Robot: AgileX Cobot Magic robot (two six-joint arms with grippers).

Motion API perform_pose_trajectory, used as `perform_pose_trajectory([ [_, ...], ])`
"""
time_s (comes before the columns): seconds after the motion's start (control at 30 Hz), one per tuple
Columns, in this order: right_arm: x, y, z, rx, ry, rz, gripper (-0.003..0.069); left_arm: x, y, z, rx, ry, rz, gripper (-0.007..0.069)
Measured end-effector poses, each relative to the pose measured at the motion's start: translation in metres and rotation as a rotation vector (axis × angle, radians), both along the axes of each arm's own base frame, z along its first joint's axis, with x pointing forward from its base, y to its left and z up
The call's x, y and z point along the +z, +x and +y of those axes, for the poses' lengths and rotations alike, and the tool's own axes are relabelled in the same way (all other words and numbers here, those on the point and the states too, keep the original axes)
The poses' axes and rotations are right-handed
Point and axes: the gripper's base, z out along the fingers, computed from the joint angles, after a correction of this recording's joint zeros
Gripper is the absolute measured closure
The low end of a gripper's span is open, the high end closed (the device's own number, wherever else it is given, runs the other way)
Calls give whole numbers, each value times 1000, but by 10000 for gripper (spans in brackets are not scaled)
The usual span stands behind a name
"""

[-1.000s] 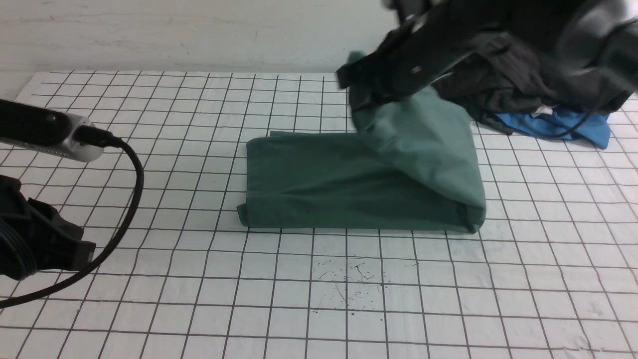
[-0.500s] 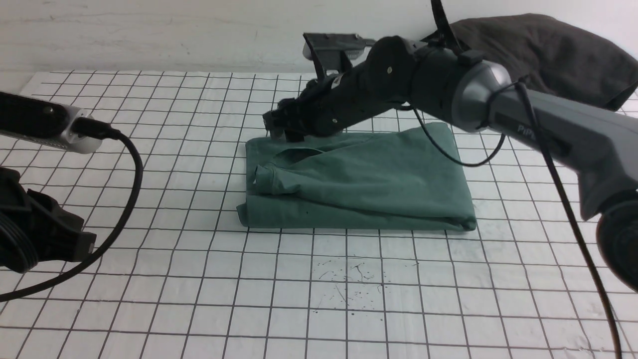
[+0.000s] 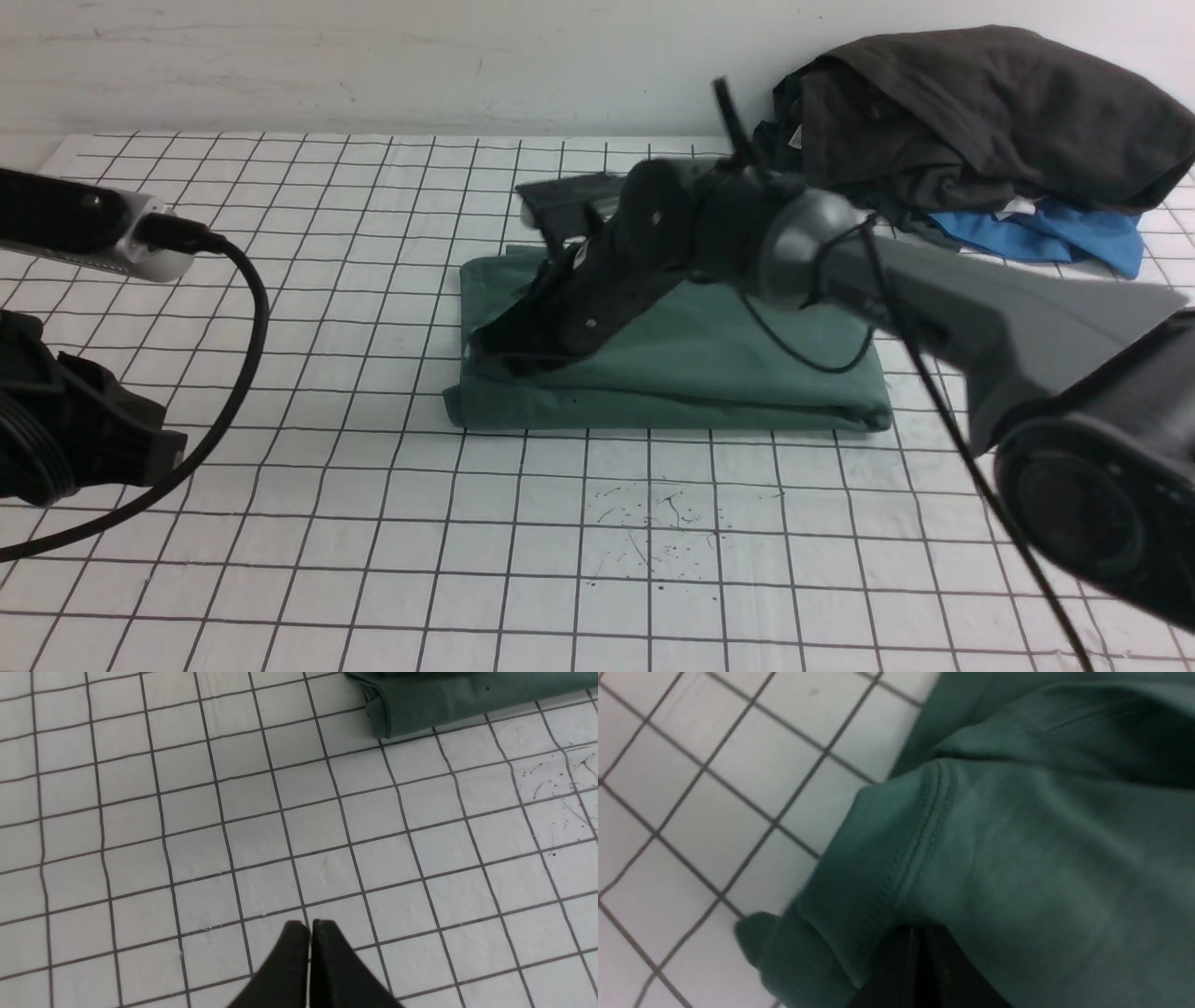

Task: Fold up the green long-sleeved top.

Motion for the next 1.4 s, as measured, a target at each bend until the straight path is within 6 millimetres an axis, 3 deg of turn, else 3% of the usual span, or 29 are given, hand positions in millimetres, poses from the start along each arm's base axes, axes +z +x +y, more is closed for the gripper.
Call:
perform_pose_trajectory([
  [0.1, 7, -11, 22, 47, 34, -97, 670, 1, -1, -3, -35, -10, -12, 631],
  [0.23, 60, -21, 32, 115, 36, -262, 671, 10, -10, -6, -110, -8, -80, 631],
  [0.27, 89, -24, 26, 134, 12, -324, 671, 14, -15, -7, -132, -4, -112, 631],
  [0.4, 173, -40, -12, 156, -166, -461, 672, 23, -44, -5, -151, 12, -291, 631],
  [0.53, 241, -71, -72, 54, -266, -483, 672, 15, -75, -1, -127, 35, -459, 631],
  [0.63, 268, -95, -116, -33, -277, -474, 672, 3, -96, 3, -100, 45, -586, 631],
  [0.73, 274, -116, -139, -60, -282, -459, 672, -9, -107, 4, -81, 39, -644, 631],
  [0.8, 268, -139, -157, -70, -292, -424, 672, -18, -114, 5, -73, 26, -698, 631],
  [0.87, 263, -179, -184, -96, -259, -409, 672, -24, -124, 7, -60, 7, -798, 631],
  [0.9, 258, -178, -183, -95, -264, -400, 672, -24, -125, 7, -60, 7, -804, 631],
  [0.97, 251, -208, -203, -117, -209, -419, 673, -27, -130, 8, -54, -3, -843, 631],
  [1.03, 222, -244, -224, -142, -109, -450, 673, -33, -133, 8, -55, -6, -851, 631],
  [1.17, 170, -286, -249, -167, 30, -502, 673, -38, -133, 8, -63, -6, -833, 631],
  [1.2, 166, -288, -250, -169, 36, -502, 673, -38, -133, 8, -64, -6, -832, 631],
  [1.27, 126, -306, -260, -171, 84, -527, 673, -39, -134, 7, -69, -6, -824, 631],
  [1.4, 77, -319, -268, -165, 151, -581, 673, -41, -134, 7, -79, -6, -807, 631],
])
